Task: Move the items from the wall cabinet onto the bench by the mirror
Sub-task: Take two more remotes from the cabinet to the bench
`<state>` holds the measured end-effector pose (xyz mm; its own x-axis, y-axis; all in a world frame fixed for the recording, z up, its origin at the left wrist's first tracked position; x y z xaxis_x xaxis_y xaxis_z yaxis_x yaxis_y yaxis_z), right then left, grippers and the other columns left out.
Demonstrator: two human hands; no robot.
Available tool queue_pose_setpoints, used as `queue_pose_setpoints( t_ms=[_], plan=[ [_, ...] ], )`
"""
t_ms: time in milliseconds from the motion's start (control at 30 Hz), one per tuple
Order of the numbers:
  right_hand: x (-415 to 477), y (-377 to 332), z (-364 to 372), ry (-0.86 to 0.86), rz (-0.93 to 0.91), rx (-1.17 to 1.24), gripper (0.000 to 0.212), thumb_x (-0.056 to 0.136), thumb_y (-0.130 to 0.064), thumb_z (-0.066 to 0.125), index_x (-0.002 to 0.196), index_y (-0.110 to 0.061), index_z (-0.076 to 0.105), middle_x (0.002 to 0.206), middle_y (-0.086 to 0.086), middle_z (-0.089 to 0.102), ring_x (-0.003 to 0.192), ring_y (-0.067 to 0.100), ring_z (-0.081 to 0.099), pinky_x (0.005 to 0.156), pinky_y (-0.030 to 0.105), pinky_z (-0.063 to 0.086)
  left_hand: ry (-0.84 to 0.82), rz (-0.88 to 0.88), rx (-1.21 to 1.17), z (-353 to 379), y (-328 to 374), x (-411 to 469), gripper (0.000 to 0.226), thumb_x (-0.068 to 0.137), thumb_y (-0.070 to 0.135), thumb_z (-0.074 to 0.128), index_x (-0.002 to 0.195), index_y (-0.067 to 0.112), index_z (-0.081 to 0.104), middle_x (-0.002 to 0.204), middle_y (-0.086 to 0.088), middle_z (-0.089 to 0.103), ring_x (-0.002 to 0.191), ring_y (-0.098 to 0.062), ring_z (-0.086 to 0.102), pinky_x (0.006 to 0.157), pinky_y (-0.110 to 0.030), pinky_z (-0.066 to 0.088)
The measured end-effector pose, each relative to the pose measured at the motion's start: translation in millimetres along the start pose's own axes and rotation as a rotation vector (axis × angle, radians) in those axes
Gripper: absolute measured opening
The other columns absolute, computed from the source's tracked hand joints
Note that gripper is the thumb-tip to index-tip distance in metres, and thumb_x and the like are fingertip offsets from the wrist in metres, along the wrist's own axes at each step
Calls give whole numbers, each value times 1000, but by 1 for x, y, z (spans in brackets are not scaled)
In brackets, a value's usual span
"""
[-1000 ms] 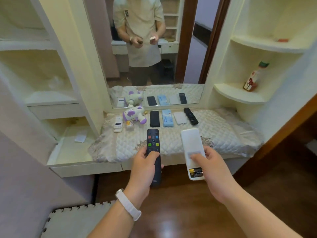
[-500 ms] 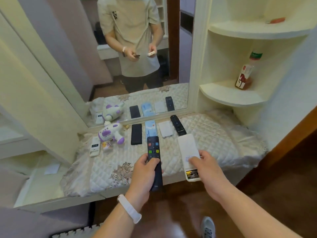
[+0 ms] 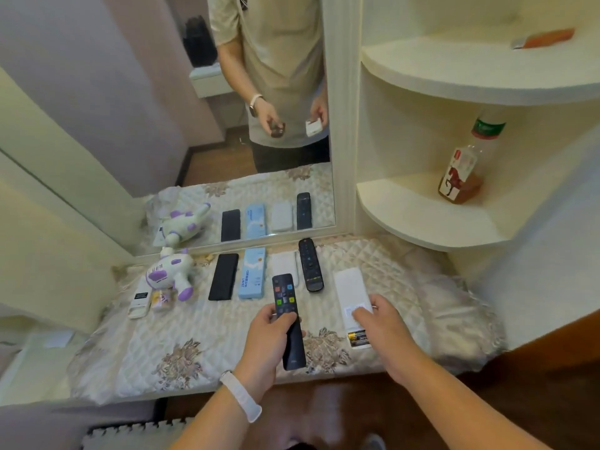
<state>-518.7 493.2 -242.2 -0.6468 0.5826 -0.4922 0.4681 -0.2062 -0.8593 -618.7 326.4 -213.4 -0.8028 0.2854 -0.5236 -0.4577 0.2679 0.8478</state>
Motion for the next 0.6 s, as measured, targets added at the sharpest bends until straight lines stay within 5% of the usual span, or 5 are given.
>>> queue_pose_setpoints(
  t_ms=[133,233,500,600],
  plan=[
    [26,0,-2,-8,21,-58,14,93,-14,56,107,-16,56,98,1,66,85,17,65,61,29,46,15,-48,-3,15,0,29,12,95,7,54,107,8,57,98,-21,66,74,-29,68,60,-33,53],
    [50,0,0,-10,42,-120,16,94,-15,56,109,-17,54,100,0,64,86,14,63,65,28,49,-5,-91,-3,27,-1,54,13,96,8,50,106,9,57,95,-20,66,76,-29,69,61,-33,53],
    [118,-6,-4,44,142,-218,27,94,-21,58,120,-17,51,111,3,62,90,16,62,65,30,52,-116,-174,71,73,4,142,23,95,14,53,117,16,61,105,-8,69,94,-27,68,87,-49,56],
    [148,-8,-6,94,176,-262,37,94,-22,57,129,-16,50,111,2,60,92,17,60,59,25,46,-178,-183,95,90,7,176,23,96,15,52,118,16,61,106,-6,69,92,-24,67,78,-40,57]
  ],
)
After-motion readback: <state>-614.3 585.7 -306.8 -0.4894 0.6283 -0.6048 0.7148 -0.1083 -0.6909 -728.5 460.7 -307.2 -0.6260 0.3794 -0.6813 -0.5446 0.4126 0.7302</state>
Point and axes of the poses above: each hand's wrist, its own x-axis towards the middle knuckle, its own z-axis out of the palm, y = z × x, the point moved 2 cm from there along x, towards the middle knuckle
